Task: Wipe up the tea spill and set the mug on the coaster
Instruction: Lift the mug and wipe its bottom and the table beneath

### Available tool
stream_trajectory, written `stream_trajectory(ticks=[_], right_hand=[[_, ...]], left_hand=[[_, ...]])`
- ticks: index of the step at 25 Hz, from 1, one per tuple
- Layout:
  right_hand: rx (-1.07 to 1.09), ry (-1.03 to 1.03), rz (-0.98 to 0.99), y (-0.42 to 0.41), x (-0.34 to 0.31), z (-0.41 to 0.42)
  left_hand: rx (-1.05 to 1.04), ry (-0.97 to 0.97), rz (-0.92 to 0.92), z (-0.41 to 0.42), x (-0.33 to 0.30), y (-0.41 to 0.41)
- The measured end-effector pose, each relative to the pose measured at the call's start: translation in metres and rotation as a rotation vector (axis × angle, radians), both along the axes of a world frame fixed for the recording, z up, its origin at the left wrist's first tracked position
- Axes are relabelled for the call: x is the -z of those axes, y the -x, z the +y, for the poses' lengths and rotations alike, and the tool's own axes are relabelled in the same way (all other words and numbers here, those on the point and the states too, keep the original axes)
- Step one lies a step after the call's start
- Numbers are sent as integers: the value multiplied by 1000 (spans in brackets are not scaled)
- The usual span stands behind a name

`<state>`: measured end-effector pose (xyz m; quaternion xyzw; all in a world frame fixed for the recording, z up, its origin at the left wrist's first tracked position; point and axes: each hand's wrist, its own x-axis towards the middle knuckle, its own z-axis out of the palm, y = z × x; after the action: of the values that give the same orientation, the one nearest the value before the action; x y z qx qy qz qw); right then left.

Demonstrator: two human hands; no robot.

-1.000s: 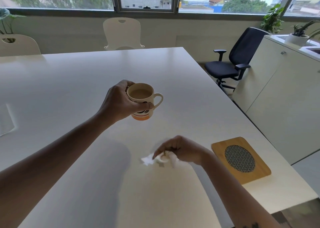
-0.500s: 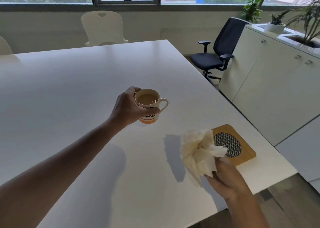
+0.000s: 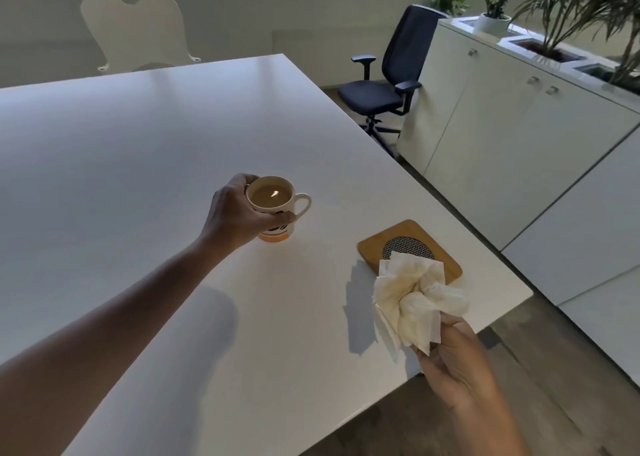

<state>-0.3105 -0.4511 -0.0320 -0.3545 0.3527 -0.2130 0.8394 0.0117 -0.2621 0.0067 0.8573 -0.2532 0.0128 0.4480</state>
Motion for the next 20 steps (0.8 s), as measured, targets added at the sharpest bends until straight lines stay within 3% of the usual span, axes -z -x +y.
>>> stream_trajectory(ticks=[13,20], right_hand=[[138,92,-17,42,6,7],[344,39,101,96,7,8]], left_hand=[[41,13,12,-4,11,2],[79,77,144,0,16,6]])
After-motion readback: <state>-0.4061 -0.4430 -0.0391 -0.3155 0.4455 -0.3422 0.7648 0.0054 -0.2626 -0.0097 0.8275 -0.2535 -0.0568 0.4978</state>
